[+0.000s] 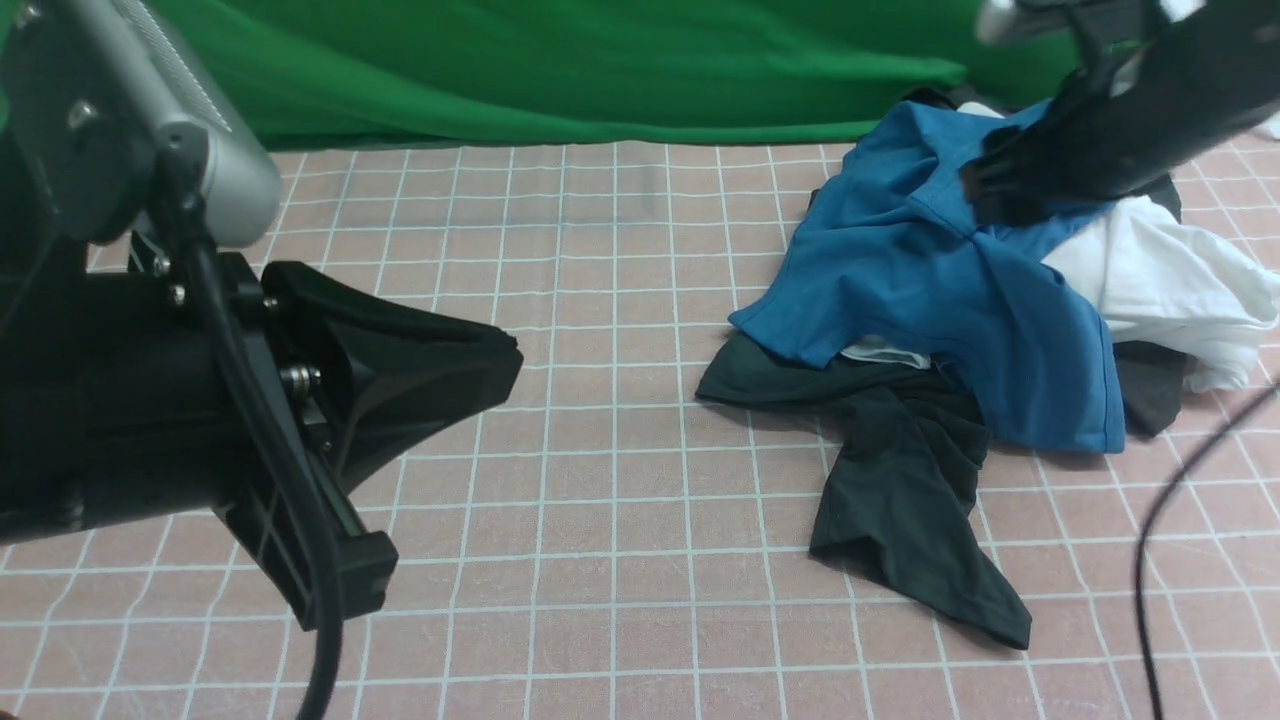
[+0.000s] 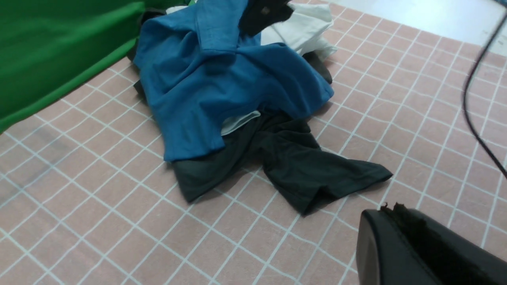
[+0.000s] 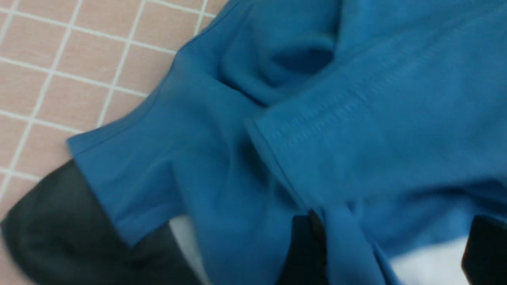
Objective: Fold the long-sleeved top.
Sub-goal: Spread the long sleeves with your arms and place them on the tabletop
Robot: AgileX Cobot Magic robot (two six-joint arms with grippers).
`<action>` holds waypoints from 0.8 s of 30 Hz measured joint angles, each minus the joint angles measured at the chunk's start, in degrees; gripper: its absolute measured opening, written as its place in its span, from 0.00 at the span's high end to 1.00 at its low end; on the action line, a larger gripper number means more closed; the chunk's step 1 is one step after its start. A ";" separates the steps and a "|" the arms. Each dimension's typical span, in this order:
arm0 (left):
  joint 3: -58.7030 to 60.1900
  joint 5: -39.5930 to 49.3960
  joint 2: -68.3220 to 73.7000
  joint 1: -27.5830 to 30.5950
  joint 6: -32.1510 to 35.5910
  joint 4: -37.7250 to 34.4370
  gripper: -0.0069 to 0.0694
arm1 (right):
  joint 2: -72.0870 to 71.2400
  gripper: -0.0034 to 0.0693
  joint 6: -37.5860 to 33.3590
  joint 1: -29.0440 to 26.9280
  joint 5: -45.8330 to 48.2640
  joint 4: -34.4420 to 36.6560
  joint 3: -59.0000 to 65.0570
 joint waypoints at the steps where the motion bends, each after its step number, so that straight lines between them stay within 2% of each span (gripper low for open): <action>1: 0.00 0.00 0.00 0.00 0.00 0.05 0.88 | 1.77 0.23 -0.47 0.00 -0.36 0.00 -0.83; 6: 0.00 0.00 0.00 0.00 0.00 0.78 0.88 | 8.72 0.24 -2.76 0.00 -1.98 0.00 -2.94; 8: 0.00 0.00 0.00 0.00 0.00 0.96 0.88 | 10.93 0.28 -3.49 0.00 -2.65 -0.06 -3.44; 9: 0.00 0.00 0.00 0.00 0.00 1.10 0.88 | 11.44 0.33 -3.96 0.00 -2.79 -0.12 -3.60; 11: 0.00 0.00 0.00 0.00 0.00 1.16 0.88 | 11.57 0.48 -5.54 0.00 -2.85 -0.17 -3.66; 14: 0.00 0.00 0.00 0.00 0.00 1.29 0.88 | 10.51 0.78 -7.83 0.00 -1.96 0.00 -3.71; 15: 0.00 0.00 0.00 0.00 0.00 1.29 0.88 | 9.56 0.82 -8.46 0.00 -1.44 0.01 -3.64; 19: 0.00 0.00 0.00 0.00 0.00 1.29 0.88 | 4.61 0.83 -9.94 0.05 -0.34 0.06 -3.48; 24: -0.02 -0.32 0.00 0.00 0.00 1.36 0.88 | -9.06 0.83 -10.41 -0.08 -2.89 0.01 -3.48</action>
